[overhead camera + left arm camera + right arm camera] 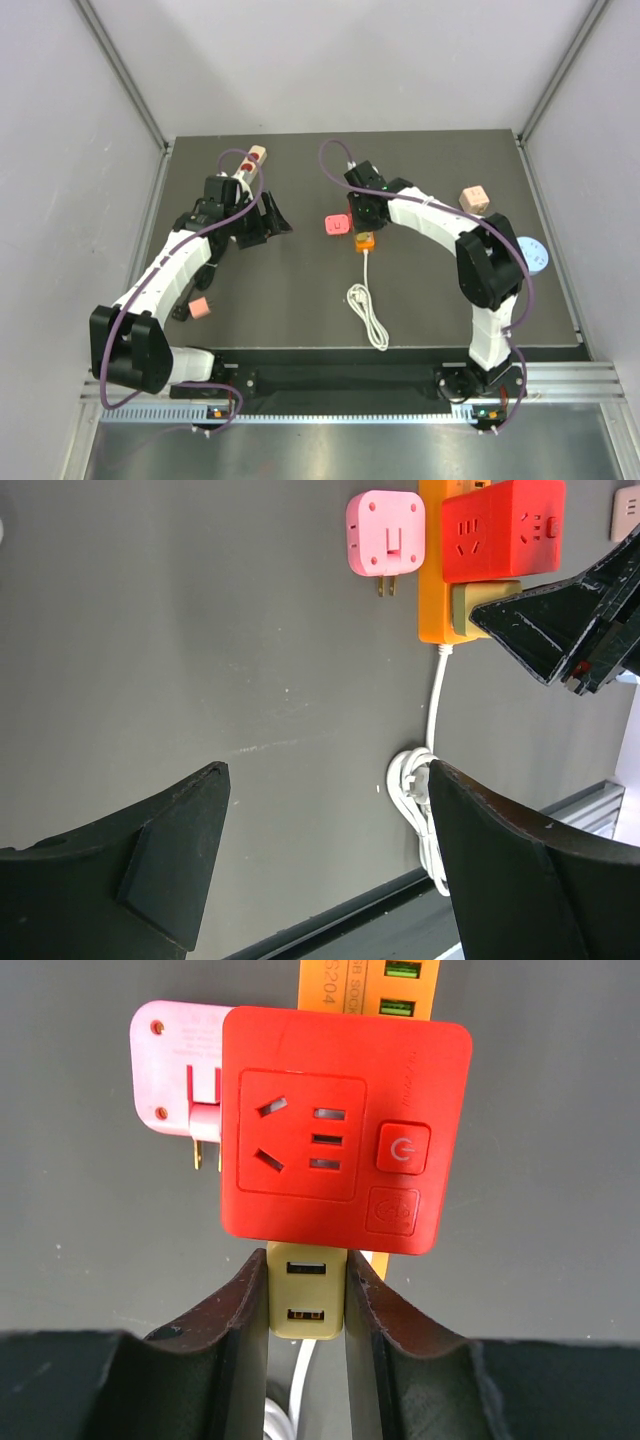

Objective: Insert the plug
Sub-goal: Insert the plug into the socket, then move the socket to the center of the board.

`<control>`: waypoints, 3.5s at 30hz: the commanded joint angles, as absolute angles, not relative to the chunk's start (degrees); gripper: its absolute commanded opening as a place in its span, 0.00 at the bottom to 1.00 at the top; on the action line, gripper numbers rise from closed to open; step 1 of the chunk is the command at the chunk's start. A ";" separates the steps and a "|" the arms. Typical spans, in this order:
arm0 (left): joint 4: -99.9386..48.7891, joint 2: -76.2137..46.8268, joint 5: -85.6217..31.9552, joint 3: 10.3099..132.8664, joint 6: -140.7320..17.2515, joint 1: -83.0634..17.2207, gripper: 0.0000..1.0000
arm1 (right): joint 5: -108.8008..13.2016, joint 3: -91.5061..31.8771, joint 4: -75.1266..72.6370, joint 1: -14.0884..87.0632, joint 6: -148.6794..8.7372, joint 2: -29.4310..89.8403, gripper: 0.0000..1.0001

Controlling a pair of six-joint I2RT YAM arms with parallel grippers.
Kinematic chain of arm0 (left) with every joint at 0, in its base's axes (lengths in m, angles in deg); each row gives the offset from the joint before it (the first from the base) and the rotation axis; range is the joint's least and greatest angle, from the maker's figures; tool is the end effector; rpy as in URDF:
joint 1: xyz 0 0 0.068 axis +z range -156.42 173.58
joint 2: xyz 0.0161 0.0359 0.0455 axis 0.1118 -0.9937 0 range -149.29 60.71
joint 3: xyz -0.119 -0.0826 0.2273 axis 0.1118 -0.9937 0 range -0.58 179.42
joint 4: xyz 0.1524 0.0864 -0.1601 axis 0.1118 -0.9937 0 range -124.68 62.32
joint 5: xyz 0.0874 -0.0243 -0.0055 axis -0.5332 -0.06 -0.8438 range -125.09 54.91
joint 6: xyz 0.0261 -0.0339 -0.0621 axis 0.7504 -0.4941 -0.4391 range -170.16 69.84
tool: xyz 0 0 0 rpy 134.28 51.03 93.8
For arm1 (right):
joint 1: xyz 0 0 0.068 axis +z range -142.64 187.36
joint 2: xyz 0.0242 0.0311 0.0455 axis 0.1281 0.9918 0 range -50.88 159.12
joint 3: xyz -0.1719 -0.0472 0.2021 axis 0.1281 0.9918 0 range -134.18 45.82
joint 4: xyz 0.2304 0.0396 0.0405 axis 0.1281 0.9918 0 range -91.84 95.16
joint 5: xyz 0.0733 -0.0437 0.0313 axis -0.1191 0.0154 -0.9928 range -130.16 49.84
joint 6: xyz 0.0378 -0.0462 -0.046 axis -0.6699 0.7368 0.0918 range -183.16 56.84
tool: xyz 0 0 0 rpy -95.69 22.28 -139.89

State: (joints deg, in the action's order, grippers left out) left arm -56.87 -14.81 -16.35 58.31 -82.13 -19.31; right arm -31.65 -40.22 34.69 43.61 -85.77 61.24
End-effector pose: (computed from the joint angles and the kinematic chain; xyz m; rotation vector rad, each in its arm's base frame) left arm 0.2639 -0.0814 0.2644 -0.2437 2.4379 -0.7515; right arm 0.3315 0.2314 0.1911 -0.2670 2.6372 0.1456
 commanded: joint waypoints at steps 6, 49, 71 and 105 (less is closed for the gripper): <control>-57.04 -13.91 -17.96 59.19 -82.06 -19.17 0.85 | -32.87 -25.21 31.21 46.64 -88.46 73.05 0.00; -60.01 -15.22 -18.57 62.69 -84.09 -19.17 0.85 | -23.64 -17.71 26.37 51.31 -89.44 58.91 0.31; -59.58 -9.43 -18.75 63.32 -79.87 -19.52 0.89 | -26.36 -22.21 42.63 38.14 -89.08 29.47 0.78; -55.80 -10.48 -12.95 58.13 -78.46 -23.38 0.84 | -29.60 -14.57 26.29 -4.42 -92.78 43.79 0.51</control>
State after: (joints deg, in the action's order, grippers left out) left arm -57.26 -10.70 -13.07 57.22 -79.77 -23.13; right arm -24.83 -14.56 31.50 -4.41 -95.54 45.55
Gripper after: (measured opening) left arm 0.844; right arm 0.539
